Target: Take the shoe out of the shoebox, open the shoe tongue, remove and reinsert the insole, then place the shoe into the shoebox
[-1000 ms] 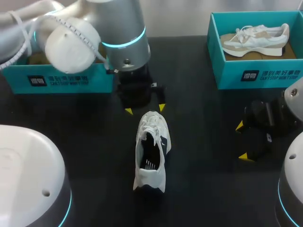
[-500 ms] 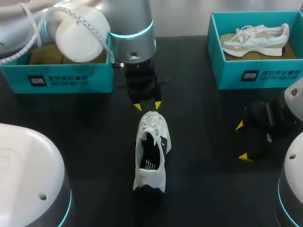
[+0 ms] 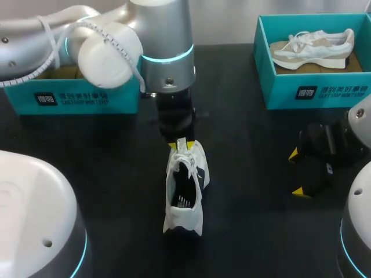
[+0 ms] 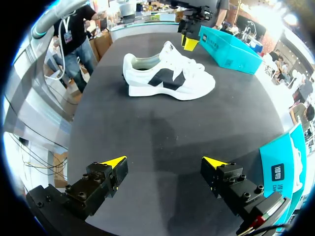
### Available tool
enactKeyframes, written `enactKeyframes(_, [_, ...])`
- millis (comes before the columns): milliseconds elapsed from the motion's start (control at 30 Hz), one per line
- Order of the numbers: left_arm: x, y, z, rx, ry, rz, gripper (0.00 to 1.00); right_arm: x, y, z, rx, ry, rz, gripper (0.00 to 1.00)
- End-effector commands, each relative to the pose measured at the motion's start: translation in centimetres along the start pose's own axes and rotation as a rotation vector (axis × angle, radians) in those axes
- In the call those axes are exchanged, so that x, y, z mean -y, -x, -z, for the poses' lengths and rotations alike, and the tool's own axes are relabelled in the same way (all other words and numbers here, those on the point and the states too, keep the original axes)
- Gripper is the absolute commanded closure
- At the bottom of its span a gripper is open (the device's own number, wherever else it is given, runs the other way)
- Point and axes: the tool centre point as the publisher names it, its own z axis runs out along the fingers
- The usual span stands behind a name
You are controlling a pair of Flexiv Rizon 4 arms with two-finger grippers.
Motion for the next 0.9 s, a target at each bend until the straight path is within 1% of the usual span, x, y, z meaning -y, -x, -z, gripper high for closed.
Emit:
enactKeyframes(33, [0.0, 0.0, -1.0, 0.003, -0.013, 0.002, 0.77, 0.0, -0.2, 0.0, 0.003, -0.001, 0.000, 0.00])
enactKeyframes(133, [0.4, 0.0, -1.5, 0.002, -0.029, 0.005, 0.80, 0.0, -0.2, 0.0, 0.003, -0.001, 0.000, 0.00])
enactKeyframes(200, [1.0, -0.1, -1.9, 0.001, -0.045, 0.004, 0.83, 0.0, -0.2, 0.0, 0.003, -0.001, 0.000, 0.00])
enactKeyframes(333, [1.9, -0.3, -3.1, 0.007, -0.081, 0.012, 0.84, 0.0, -0.2, 0.0, 0.003, -0.001, 0.000, 0.00])
enactKeyframes(533, [3.4, -0.9, -4.2, -0.008, -0.102, 0.007, 0.84, 0.0, -0.2, 0.0, 0.003, -0.001, 0.000, 0.00])
enactKeyframes(600, [3.4, -0.9, -4.2, -0.015, -0.084, 0.002, 0.84, 0.0, -0.2, 0.0, 0.003, -0.001, 0.000, 0.00])
enactKeyframes(767, [3.7, -0.7, -2.1, 0.017, -0.045, -0.010, 0.85, 0.0, -0.2, 0.0, 0.003, -0.001, 0.000, 0.00])
enactKeyframes(833, [4.1, -0.5, -1.9, 0.018, -0.041, -0.017, 0.85, 0.0, -0.2, 0.0, 0.003, -0.001, 0.000, 0.00])
enactKeyframes(900, [4.6, -0.4, -2.4, 0.009, -0.046, -0.031, 0.85, 0.0, -0.2, 0.0, 0.003, -0.001, 0.000, 0.00])
